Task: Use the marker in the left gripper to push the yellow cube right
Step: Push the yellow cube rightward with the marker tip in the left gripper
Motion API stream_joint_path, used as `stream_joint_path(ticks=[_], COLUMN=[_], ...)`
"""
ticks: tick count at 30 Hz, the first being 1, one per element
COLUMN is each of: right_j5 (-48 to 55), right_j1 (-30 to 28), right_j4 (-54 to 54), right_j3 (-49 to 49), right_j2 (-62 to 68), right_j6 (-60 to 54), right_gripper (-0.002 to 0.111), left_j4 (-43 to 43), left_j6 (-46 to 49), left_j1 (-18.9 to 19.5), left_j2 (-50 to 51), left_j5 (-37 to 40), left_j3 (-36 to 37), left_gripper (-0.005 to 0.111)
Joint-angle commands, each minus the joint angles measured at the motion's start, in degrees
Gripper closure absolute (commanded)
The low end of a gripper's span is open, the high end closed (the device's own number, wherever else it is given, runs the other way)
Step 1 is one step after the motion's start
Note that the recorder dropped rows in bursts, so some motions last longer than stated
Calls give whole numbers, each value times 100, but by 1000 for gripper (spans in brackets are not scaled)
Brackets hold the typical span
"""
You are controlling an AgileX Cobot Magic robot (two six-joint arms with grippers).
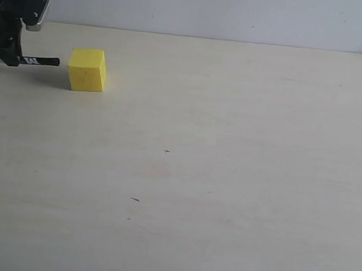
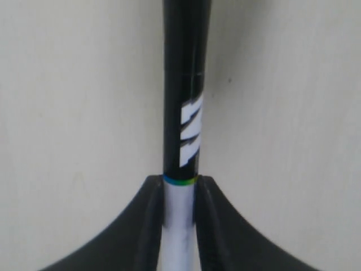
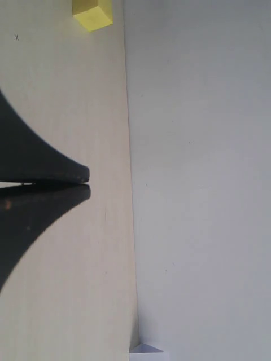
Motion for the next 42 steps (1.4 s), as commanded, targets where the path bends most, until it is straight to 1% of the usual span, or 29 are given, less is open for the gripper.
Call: stream_joint_path(ticks=[1,3,5,9,12,15,19,22,27,35,40,42], right_j5=[-48,-48,-48,-48,-48,-48,-48,-48,-48,-48,-48,-48], right_j1=[5,5,5,5,5,5,5,5,5,5,5,5], right_j4=[-1,-1,-1,-1,-1,-1,-1,-1,-1,-1,-1,-1], right_j3=[28,28,28,28,28,28,28,28,28,28,28,28], right_j2=[-30,-30,-30,-30,-30,-30,-30,-30,-30,-30,-30,-30], right_j6=[-9,-9,-9,-9,-9,-9,-9,-9,-9,-9,-9,-9], right_gripper=[108,108,108,108,108,108,108,108,108,108,108,108], left_j4=[62,62,62,-317,-304,-328,-185,-83,-28,-144,-472,-465], left_j6=[-133,-121,-121,31,81,-20,-163,-176,-155,-143,-84,4], left_j1=[180,135,-29,-601,-853,-833,-600,-499,-485,-887,-1299,-1434], left_j2=[-15,-15,-15,-15,-15,-15,-15,-15,-15,-15,-15,-15], left_j5=[81,33,33,-36,-74,-148,-36,5,-73,-204,-357,-357], left_j3=[-37,-37,-37,-37,-37,-37,-37,-37,-37,-37,-37,-37], left_gripper=[107,107,107,107,107,107,107,107,107,107,107,107])
